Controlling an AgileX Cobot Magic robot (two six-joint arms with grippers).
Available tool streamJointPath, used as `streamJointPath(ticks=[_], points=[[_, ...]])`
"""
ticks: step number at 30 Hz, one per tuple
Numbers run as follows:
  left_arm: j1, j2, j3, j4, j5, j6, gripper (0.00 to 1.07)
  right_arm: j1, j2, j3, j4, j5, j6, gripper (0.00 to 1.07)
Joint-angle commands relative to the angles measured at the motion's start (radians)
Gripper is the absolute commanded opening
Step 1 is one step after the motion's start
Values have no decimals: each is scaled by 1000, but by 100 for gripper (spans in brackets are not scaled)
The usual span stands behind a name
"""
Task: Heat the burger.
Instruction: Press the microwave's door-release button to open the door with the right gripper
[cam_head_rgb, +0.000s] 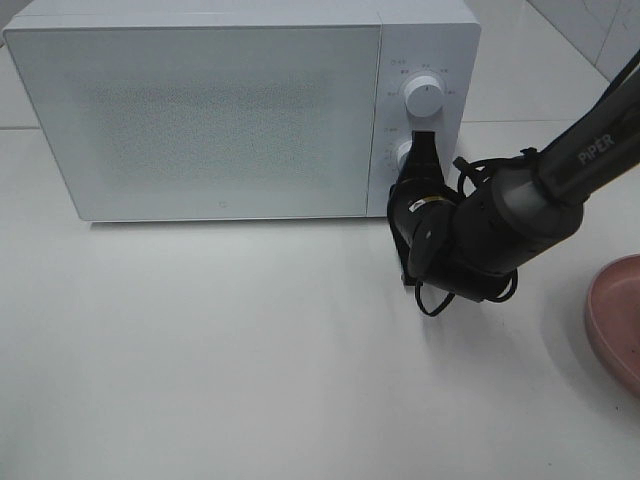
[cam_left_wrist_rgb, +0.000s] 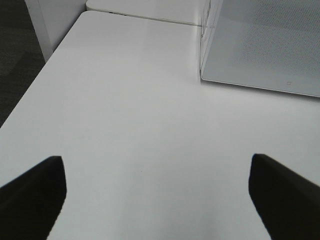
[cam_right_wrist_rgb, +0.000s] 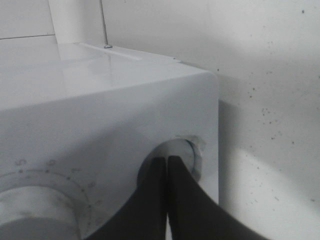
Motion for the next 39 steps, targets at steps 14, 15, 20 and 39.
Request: streamJointPath(ticks=[14, 15, 20, 39], points=[[-1, -18, 2, -3, -12, -2, 91, -17, 51, -133, 20, -281, -82, 0], [-1, -18, 2, -3, -12, -2, 91, -17, 53, -138, 23, -284, -90, 0], [-1, -18, 2, -3, -12, -2, 91, -28, 60, -172, 16, -283, -125, 0], [-1, -18, 2, -3, -12, -2, 91, -11, 23, -102, 7, -208, -130, 0]])
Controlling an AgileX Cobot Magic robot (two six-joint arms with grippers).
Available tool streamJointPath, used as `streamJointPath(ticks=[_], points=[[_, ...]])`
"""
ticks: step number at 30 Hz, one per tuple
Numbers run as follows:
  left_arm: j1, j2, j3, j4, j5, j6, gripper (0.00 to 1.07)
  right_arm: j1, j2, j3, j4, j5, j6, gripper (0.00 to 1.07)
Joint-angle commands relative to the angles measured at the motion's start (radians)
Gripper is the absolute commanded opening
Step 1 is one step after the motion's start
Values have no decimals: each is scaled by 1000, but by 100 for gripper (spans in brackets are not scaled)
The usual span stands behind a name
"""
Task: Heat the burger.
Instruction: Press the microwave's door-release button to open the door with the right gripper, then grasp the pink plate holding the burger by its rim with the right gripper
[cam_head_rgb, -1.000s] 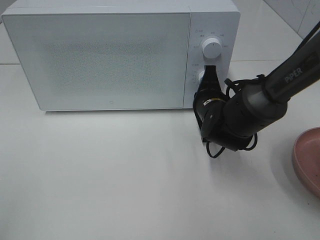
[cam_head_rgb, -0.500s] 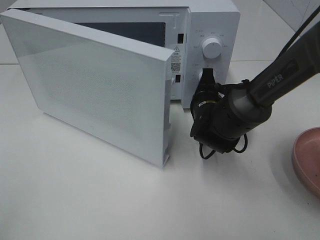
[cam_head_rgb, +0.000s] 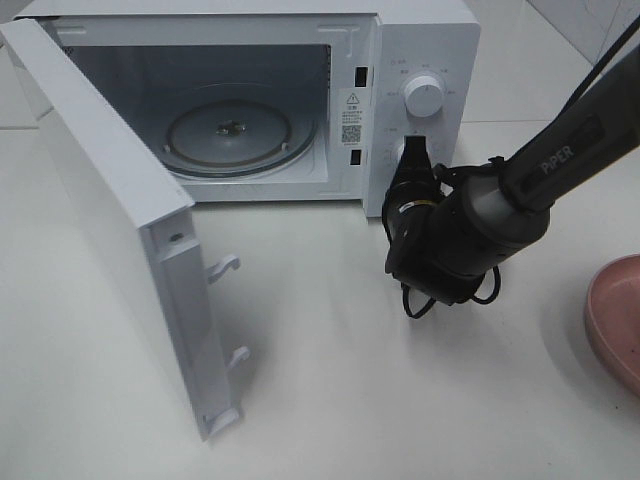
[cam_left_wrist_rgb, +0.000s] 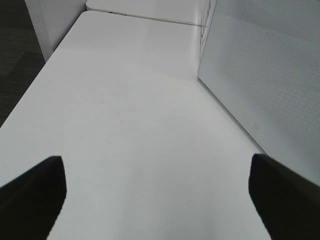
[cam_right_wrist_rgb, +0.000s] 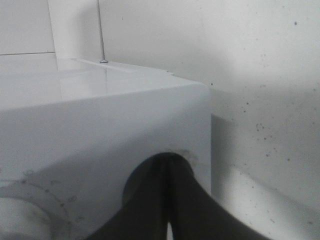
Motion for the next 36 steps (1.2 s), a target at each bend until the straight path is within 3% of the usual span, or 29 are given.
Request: streamJointPath(ticks=[1, 27, 32, 36], points=[[-1, -18, 2, -3, -12, -2, 91, -26, -41, -17, -121, -157, -1, 0], [-1, -18, 2, -3, -12, -1, 91, -15, -200, 165, -145, 199, -157, 0], [-1, -18, 2, -3, -12, -1, 91, -16, -237, 182, -147, 270, -295, 0], [-1, -18, 2, -3, -12, -1, 91, -17, -296, 193, -137, 364, -593, 0]])
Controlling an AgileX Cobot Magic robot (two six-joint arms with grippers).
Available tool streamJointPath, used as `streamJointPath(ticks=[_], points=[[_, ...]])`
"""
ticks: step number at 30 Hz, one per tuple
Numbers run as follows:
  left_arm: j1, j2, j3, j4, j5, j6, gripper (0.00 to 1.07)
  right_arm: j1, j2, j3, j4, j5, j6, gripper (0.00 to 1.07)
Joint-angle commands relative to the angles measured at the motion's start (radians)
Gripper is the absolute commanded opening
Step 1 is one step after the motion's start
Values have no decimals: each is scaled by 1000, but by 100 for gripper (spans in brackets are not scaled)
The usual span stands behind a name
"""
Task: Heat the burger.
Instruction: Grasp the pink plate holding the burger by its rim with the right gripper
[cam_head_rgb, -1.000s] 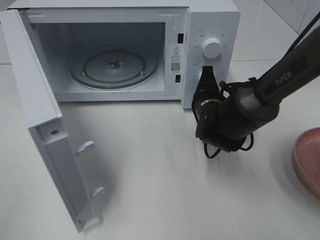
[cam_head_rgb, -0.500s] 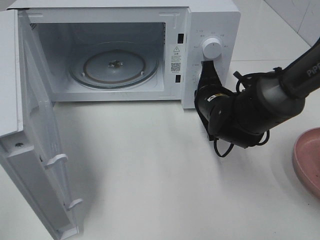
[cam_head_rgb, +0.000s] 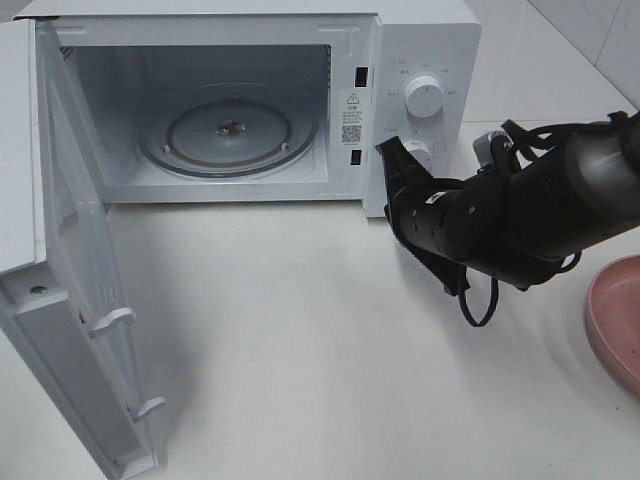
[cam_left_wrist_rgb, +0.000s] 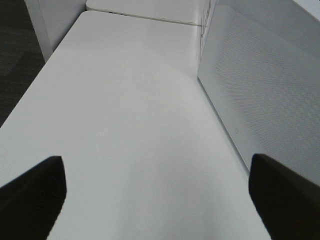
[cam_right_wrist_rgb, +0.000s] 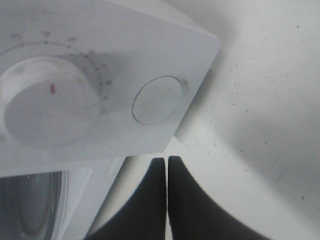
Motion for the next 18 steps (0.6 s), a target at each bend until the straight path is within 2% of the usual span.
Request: streamJointPath(ticks=[1, 3, 4, 5, 9, 13, 18], points=[[-1, -18, 2, -3, -12, -1, 91, -4, -35, 7, -3, 48, -154, 0], [-1, -18, 2, -3, -12, -1, 91, -5, -66, 7, -3, 115, -311, 0], [-1, -18, 2, -3, -12, -1, 91, -5, -66, 7, -3, 115, -311, 0], [-1, -18, 2, -3, -12, -1, 91, -5, -89, 7, -3, 151, -428, 0], [-1, -18, 2, -3, -12, -1, 91, -22, -121, 6, -4, 206, -588, 1], [-1, -18, 2, -3, -12, -1, 91, -98, -184, 6, -15, 393, -805, 2], [-1, -18, 2, -3, -12, -1, 91, -167, -234, 6, -17, 548, -939, 4]])
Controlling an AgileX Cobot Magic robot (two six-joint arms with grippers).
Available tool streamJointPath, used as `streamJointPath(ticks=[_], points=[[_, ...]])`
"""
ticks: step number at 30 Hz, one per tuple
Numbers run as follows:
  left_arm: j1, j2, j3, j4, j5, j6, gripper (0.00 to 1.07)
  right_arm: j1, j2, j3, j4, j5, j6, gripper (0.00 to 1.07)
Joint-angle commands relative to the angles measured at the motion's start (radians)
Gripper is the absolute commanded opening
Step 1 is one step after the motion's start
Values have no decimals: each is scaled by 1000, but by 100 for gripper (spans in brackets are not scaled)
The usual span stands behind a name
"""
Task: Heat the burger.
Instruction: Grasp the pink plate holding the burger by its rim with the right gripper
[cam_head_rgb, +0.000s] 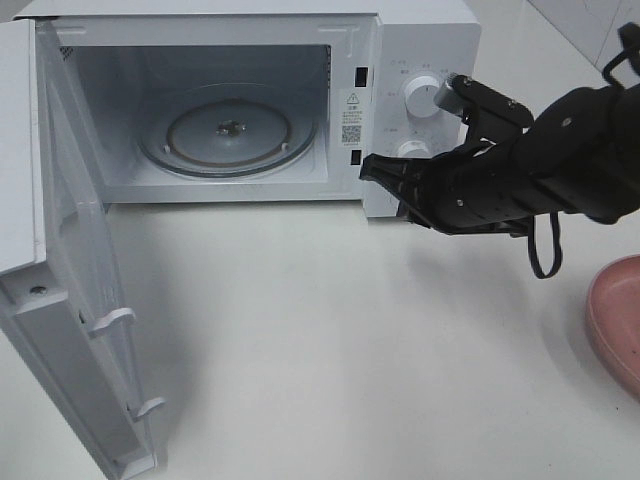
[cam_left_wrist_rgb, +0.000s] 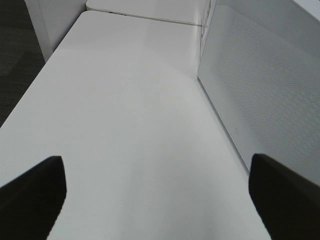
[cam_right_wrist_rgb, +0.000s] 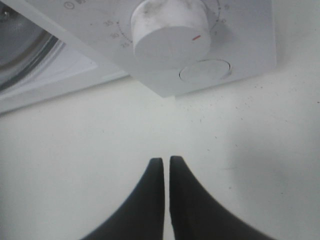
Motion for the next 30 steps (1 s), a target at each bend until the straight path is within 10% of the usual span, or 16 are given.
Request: streamJointPath(ticks=[1, 18, 30], points=[[-1, -18, 2, -3, -12, -1, 91, -59, -46, 4, -32, 147, -107, 4], [-1, -18, 2, -3, -12, 0, 91, -155, -193, 4, -626, 647, 86, 17], [-1, -18, 2, -3, -12, 1, 91, -155, -304, 4, -987, 875, 258, 92]])
